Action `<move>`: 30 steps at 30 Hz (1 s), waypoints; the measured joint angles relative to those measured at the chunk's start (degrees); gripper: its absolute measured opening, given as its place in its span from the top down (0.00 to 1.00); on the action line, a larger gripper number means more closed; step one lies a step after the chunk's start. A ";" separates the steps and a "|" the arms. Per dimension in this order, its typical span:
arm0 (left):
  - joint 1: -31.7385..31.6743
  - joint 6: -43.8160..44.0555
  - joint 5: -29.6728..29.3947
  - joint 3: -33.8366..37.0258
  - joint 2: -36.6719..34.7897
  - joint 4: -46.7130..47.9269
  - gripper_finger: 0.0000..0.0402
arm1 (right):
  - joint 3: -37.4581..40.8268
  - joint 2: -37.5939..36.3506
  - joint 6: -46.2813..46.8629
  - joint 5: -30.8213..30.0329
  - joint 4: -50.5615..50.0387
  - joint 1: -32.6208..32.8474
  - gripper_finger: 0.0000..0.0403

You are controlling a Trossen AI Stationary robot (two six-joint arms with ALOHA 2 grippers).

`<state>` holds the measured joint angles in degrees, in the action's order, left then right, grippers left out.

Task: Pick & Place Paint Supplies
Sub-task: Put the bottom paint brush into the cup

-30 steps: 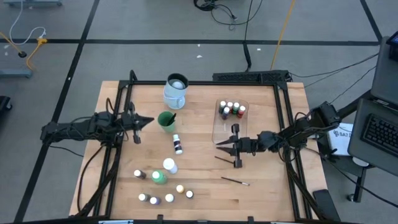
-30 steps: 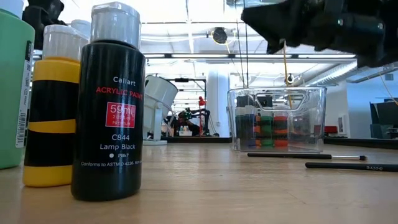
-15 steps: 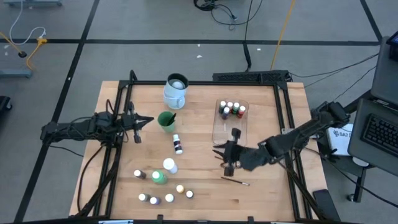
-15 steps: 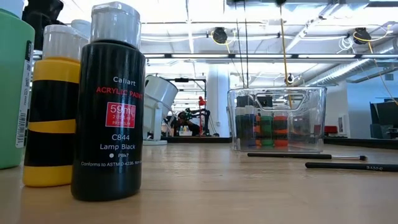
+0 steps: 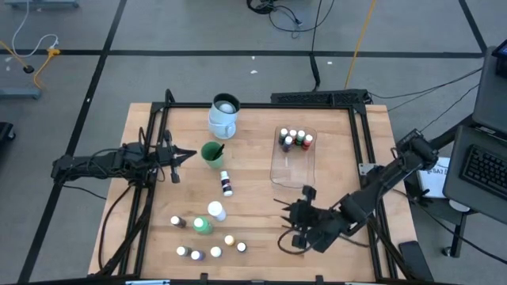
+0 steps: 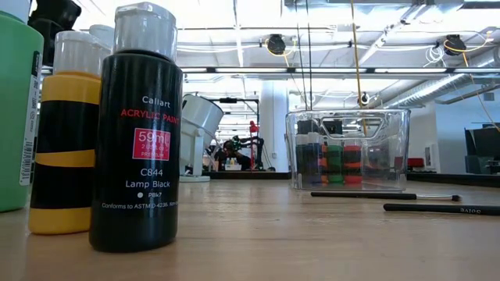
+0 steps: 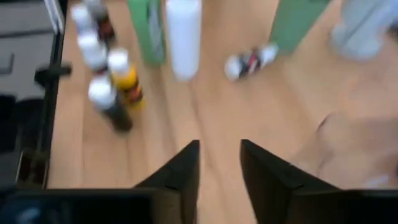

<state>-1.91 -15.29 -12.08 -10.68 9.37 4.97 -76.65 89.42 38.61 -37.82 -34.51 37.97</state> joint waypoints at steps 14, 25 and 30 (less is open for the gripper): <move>0.00 -1.13 -0.02 0.00 0.00 -0.31 0.98 | 15.89 3.41 24.51 18.25 6.99 4.60 0.47; 0.00 -0.91 -0.02 0.00 0.00 0.02 0.94 | 21.54 3.80 31.55 26.12 5.76 6.08 0.49; 0.00 -0.69 -0.02 -0.02 0.00 0.84 0.94 | 21.53 6.79 36.82 31.59 1.82 6.52 0.50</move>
<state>-1.91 -15.97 -12.10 -10.70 9.37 5.81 -55.12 96.21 75.43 -6.23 -32.69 44.49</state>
